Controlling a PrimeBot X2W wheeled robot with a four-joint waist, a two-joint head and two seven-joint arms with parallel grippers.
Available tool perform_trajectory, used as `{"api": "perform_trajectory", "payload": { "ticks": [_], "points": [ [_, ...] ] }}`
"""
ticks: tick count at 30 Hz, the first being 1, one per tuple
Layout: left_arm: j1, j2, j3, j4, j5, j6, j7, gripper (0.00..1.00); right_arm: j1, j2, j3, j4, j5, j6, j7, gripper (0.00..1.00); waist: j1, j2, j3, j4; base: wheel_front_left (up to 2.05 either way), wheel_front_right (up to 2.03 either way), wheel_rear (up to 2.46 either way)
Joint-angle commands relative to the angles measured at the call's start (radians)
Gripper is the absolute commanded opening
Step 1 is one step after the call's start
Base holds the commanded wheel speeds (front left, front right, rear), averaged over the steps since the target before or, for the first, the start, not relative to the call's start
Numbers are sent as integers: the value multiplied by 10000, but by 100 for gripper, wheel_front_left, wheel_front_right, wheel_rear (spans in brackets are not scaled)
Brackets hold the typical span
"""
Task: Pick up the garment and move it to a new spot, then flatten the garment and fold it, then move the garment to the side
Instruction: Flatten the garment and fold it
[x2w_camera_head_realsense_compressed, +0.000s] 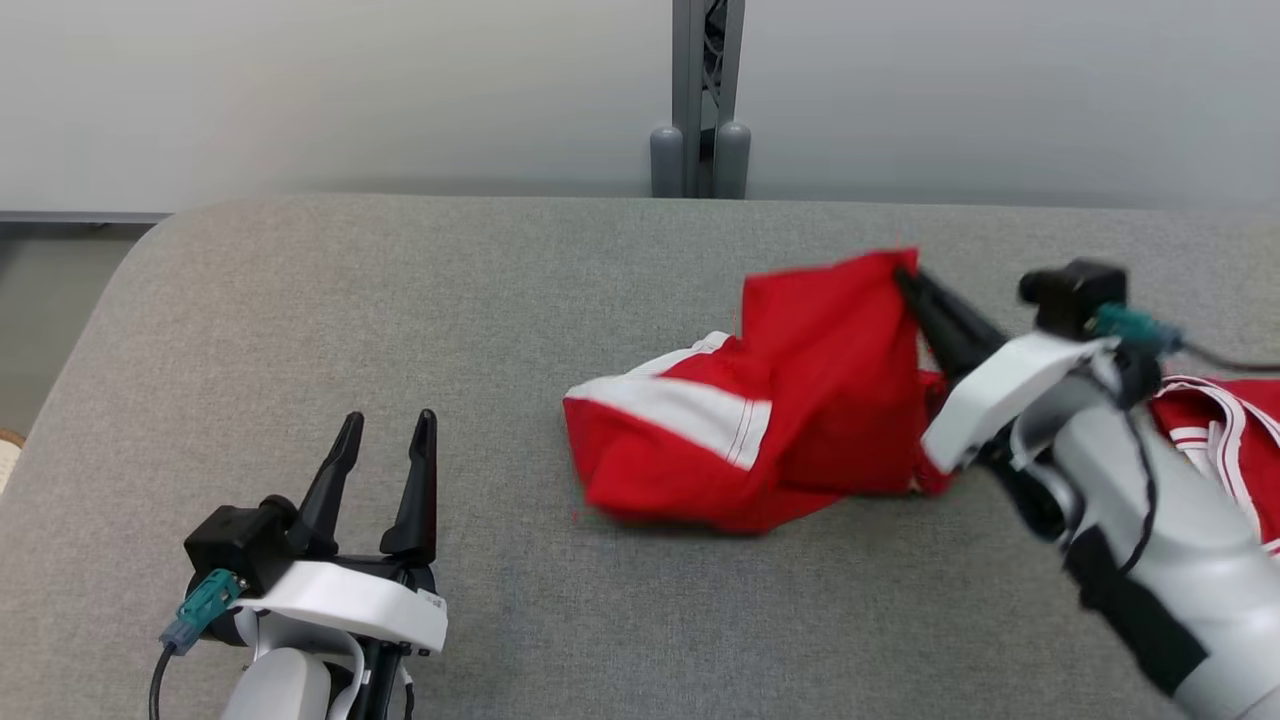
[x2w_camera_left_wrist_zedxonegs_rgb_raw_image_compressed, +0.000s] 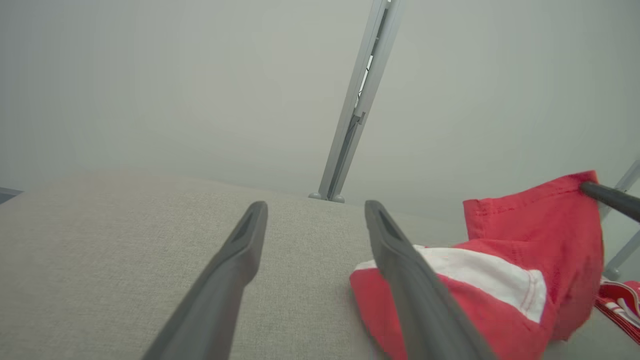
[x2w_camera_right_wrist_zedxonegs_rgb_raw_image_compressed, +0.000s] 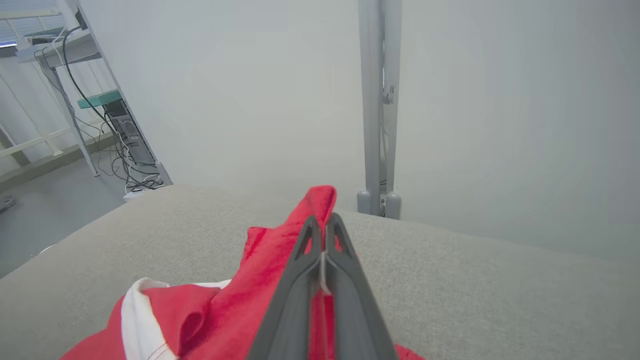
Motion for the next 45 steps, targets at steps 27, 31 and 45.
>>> {"api": "perform_trajectory", "payload": {
  "ticks": [27,31,45],
  "points": [
    [-37,47,-489,-158,-557,64,-36,100,-2074,818,136,936,-3253,-4,177,0,0,0,242,1231,0,0,0],
    [-199,49,-665,-154,-746,77,-36,100,-1856,1132,1884,1099,-2492,-4,533,0,0,0,548,1541,0,0,0],
    [-490,49,-1126,-47,-1209,214,-36,100,-2272,1410,5484,1237,-723,-4,879,100,0,0,1044,2442,0,0,0]
  ]
}}
